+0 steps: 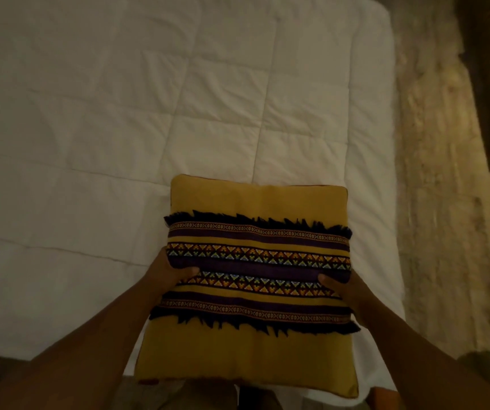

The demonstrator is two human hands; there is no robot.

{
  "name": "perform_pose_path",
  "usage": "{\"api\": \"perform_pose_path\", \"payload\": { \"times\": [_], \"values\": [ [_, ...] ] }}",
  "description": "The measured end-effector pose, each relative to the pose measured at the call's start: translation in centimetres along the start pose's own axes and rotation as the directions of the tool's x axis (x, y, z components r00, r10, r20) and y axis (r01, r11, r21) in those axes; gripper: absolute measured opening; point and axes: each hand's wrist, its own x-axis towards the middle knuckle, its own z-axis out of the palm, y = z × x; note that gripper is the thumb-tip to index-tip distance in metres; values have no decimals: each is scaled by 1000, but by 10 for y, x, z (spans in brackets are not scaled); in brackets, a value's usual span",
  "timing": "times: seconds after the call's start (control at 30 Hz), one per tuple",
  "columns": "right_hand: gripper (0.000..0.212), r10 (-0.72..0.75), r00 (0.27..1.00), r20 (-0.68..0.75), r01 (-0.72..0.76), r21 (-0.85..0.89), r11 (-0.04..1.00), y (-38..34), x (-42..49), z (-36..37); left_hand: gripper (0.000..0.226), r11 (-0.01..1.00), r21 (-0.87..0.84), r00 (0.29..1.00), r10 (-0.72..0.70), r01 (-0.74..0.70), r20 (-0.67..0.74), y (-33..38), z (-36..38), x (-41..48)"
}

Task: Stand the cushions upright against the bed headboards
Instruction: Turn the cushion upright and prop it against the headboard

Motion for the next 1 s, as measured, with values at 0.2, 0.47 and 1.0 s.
{"api": "perform_pose_path", "payload": {
  "times": [0.2,0.47,1.0],
  "values": [
    [71,-73,997,35,74,-27,997,-31,-40,-6,60,996,-55,997,73,-74,-25,24,-8,-52],
    [74,-139,988,64,142,-59,988,-54,-73,1,66,983,-111,985,138,-149,-107,41,-22,-106],
    [40,-155,979,136,194,-345,918,-114,10,13,62,885,-463,982,-124,43,-145,-36,29,-100]
  ]
}}
